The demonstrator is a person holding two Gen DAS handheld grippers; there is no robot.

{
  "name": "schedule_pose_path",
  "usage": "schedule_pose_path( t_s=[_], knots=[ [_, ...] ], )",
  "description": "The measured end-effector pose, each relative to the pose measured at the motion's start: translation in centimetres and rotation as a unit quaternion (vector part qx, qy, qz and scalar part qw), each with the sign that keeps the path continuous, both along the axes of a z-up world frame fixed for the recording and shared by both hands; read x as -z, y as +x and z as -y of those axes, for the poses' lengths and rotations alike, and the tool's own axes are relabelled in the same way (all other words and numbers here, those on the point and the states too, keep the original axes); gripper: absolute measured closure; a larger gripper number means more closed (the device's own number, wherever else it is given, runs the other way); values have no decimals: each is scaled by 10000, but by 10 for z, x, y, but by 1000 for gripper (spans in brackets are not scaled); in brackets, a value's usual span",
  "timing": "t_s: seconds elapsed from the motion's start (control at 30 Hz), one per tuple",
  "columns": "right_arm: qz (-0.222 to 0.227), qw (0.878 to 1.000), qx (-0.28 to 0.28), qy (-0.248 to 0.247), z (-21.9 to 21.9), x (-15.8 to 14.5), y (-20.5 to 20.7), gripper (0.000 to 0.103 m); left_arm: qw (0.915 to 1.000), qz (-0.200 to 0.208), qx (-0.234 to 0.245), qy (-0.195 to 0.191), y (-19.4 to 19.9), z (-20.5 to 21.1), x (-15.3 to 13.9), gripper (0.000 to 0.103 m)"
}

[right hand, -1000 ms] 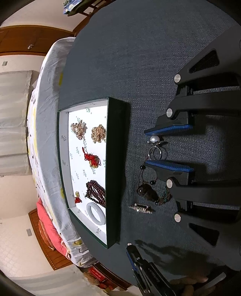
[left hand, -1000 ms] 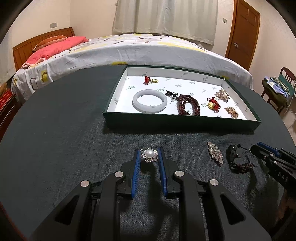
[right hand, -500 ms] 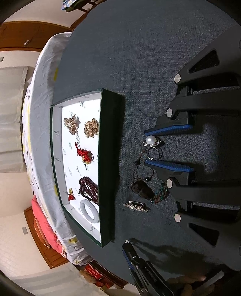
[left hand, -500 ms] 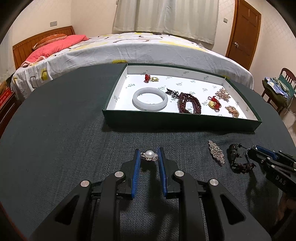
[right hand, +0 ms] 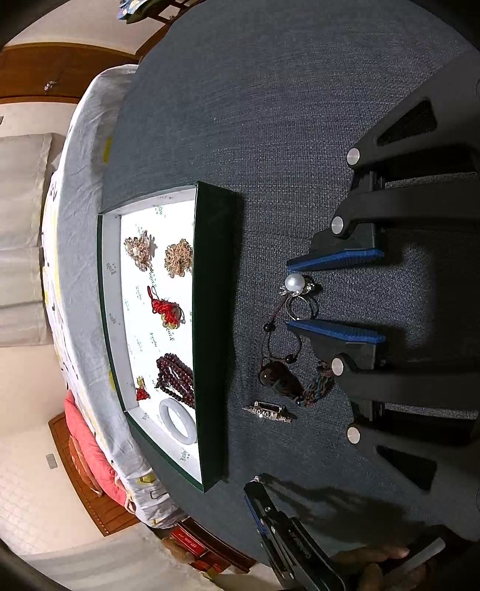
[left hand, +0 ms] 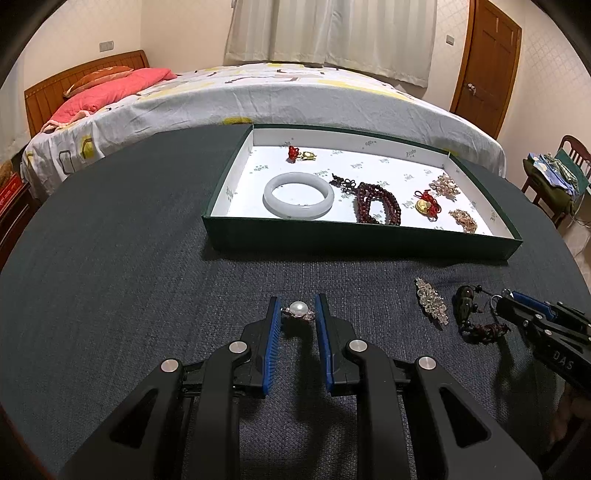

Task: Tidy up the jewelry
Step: 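Grasp the silver pearl ring with the right tool while the left tool holds the brooch, then carry the brooch and ring into the box and open both tools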

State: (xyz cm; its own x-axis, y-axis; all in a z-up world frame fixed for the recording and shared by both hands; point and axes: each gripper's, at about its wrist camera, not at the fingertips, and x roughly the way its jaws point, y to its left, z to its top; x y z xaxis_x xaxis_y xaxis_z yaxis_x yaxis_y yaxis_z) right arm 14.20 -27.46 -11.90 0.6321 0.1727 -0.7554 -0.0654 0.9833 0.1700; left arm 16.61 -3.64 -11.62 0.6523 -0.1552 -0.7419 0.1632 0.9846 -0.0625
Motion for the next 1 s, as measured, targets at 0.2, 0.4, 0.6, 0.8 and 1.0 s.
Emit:
schedule_pose_path(
  t_s=[0.2,0.4,0.6,0.8,1.0],
  knots=[
    [-16,9999,4,116,3,0,-1,89,10000,1,15,0,0,0,1,83],
    [-2,9999,-4,106,3,-1,-1,89,10000,9,18,3,0,0,0,83],
    [81,9999,-2,98,2,-6,-2,89,10000,51,8,-15,0,0,-2,83],
    [235,9996,-9,128,3,-18,-3,89,9998,168,43,-63,-1,3,-12,83],
    [465,9988,-78,130,0,-35,4,89,9990,392,156,-127,3,11,-32,83]
  ],
)
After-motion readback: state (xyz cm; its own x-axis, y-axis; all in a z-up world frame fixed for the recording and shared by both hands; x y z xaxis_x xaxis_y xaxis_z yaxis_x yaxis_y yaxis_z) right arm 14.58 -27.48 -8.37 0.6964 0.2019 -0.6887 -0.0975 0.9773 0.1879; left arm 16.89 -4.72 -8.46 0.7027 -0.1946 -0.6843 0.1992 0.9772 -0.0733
